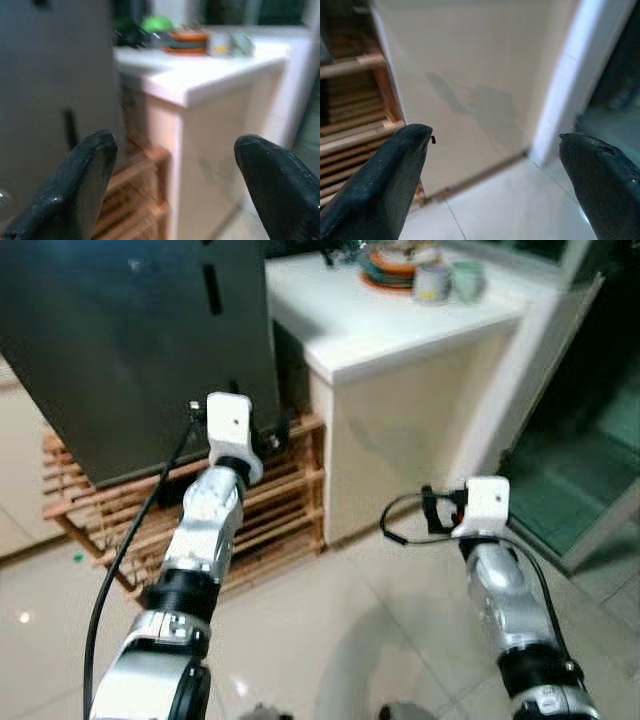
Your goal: Restocking fridge
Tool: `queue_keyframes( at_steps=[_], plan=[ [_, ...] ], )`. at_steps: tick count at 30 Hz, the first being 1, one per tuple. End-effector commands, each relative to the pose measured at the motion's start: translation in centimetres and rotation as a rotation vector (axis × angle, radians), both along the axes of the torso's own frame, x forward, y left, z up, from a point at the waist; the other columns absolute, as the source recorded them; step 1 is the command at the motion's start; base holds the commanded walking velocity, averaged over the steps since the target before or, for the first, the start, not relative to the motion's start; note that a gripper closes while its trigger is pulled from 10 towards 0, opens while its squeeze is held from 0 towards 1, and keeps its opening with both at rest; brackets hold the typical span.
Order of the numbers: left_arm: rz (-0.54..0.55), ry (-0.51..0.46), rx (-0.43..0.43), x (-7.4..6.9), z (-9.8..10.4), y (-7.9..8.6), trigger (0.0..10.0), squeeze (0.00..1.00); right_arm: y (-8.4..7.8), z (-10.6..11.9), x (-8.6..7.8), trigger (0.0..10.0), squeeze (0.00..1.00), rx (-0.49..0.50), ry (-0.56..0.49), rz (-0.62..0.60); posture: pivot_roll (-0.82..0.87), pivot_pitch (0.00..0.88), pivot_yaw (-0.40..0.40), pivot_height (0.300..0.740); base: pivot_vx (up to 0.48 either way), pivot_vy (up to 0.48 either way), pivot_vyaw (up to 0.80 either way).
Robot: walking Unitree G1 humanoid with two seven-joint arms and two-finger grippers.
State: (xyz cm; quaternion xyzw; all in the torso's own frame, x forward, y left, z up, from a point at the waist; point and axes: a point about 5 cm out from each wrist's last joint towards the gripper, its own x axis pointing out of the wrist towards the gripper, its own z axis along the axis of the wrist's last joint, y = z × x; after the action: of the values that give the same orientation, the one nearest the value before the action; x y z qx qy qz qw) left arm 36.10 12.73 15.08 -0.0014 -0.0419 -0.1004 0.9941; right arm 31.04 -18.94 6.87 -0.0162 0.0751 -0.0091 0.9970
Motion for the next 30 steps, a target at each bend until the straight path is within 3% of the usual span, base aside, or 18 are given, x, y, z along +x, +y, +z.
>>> queue_keyframes(
  at_steps=[1, 12, 16, 21, 27, 30],
  plan=[
    [-0.022, 0.015, -0.004, 0.2, 0.0, -0.5, 10.0, 0.0, -0.3, -0.2, -0.1, 10.0, 0.0, 0.003, 0.003, -0.017, -0.11, 0.0, 0.054, 0.74, -0.352, 0.33, -0.76],
    [0.005, 0.012, 0.057, 0.2, -0.4, -0.4, 10.0, 0.0, -0.1, -0.3, -0.3, 10.0, 0.0, -0.011, -0.01, 0.004, -0.11, 0.0, 0.048, 0.74, -0.247, 0.249, -0.14],
    [-0.019, 0.015, 0.042, -0.2, -0.7, -1.0, 10.0, 0.0, 1.3, -0.9, -1.0, 10.0, 0.0, -0.016, 0.005, 0.114, -0.1, 0.0, 0.05, 0.74, 0.0, 0.0, 0.0],
    [-0.031, -0.001, 0.086, -0.4, -0.7, -1.3, 10.0, 0.0, 3.3, -0.7, -1.6, 10.0, 0.0, -0.043, -0.009, 0.25, -0.09, 0.0, 0.05, 0.74, 0.0, 0.0, 0.0],
    [-0.032, -0.016, 0.08, -0.6, -0.4, -1.4, 10.0, 0.0, 6.0, 0.6, -1.4, 10.0, 0.0, 0.011, -0.048, 0.372, -0.07, 0.0, 0.025, 0.74, 0.0, 0.0, 0.0],
    [-0.031, -0.029, 0.081, -0.7, -0.3, -1.5, 10.0, 0.0, 6.1, 0.7, -1.1, 10.0, 0.0, -0.002, -0.043, 0.394, -0.06, 0.0, 0.009, 0.74, 0.0, 0.0, 0.0]
  ],
)
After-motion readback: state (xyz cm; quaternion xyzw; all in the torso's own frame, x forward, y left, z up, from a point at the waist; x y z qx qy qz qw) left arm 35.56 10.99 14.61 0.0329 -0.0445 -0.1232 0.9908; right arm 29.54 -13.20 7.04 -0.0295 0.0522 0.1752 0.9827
